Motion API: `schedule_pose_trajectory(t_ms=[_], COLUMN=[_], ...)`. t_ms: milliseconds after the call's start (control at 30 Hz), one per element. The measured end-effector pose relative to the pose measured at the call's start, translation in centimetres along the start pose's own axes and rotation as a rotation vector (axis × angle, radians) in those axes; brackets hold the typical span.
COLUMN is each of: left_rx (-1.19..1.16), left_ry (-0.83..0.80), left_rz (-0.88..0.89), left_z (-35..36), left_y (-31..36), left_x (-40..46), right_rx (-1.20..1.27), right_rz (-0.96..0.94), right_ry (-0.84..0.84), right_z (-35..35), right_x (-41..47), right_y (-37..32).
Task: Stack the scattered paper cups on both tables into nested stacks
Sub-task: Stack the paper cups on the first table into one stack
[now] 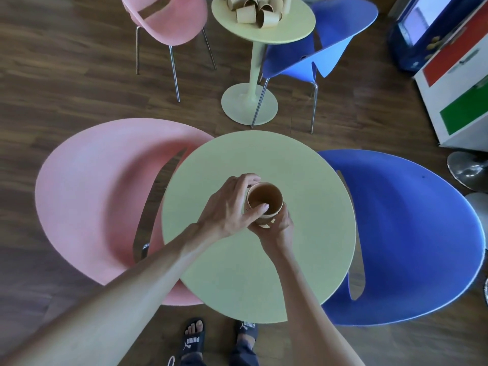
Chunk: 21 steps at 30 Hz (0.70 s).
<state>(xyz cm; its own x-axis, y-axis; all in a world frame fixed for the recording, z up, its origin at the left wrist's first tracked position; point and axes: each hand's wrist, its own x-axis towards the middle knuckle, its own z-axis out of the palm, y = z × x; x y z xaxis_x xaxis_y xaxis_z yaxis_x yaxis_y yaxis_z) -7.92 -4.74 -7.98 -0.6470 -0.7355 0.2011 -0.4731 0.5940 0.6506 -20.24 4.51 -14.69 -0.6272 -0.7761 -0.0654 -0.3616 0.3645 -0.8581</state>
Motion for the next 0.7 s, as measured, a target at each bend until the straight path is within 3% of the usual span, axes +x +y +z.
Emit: schedule_pose_trajectory(t_ms=[367,533,700], left_rx=[0.083,0.082,0.085], left_ry=[-0.074,-0.036,0.053], left_rz=[0.001,-0.053,-0.135], left_z=[-1.3,-3.9,-8.6], left_y=[-1.2,-1.5,-0.2], left_x=[-1.0,-1.5,-2.2], right_rx=[-0.048,-0.105,-0.005], right_rz=[0.093,0.234,0.094], right_ry=[-0.068,-0.235,0.030], right_z=[-0.3,-2.7,-6.0], right_x=[-0.5,-0.7,-1.8], right_y=[0.8,-0.9,-7.3])
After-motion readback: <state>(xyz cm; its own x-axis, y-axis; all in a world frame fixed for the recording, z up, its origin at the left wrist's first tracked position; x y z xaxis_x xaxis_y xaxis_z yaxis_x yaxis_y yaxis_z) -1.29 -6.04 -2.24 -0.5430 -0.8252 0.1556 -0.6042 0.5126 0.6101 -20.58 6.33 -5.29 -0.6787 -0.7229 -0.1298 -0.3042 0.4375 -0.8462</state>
